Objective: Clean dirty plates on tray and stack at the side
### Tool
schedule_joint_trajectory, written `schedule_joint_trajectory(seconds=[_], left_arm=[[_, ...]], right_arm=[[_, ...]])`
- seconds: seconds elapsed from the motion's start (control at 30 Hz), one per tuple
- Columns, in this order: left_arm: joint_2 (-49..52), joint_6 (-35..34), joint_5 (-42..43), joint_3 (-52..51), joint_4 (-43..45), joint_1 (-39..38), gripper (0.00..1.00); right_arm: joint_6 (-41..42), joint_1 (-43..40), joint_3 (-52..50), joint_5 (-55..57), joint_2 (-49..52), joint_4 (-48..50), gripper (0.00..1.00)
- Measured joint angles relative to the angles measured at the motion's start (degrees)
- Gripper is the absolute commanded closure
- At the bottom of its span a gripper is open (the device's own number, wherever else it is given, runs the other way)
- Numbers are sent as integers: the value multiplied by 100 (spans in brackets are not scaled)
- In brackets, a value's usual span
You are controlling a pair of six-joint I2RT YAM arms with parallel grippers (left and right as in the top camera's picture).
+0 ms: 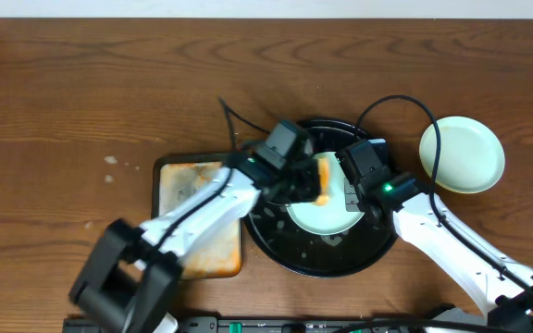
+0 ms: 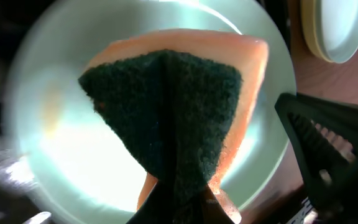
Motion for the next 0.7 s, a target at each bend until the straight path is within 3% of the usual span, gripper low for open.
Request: schedule_joint_trajectory(seconds=[0.13,0.33,0.47,0.7], left_arm=[[507,-345,433,-2,745,-81,92],[664,-662,793,-2,979,-79,92],[710,-643,715,0,778,-79,92],[883,-254,-160,24,-293,-79,92]], right_arm=[[0,0,0,2,0,-2,99],[0,0,0,0,0,-2,99],[0,0,0,-2,0,-4,99],[0,0,0,9,2,-22,99]])
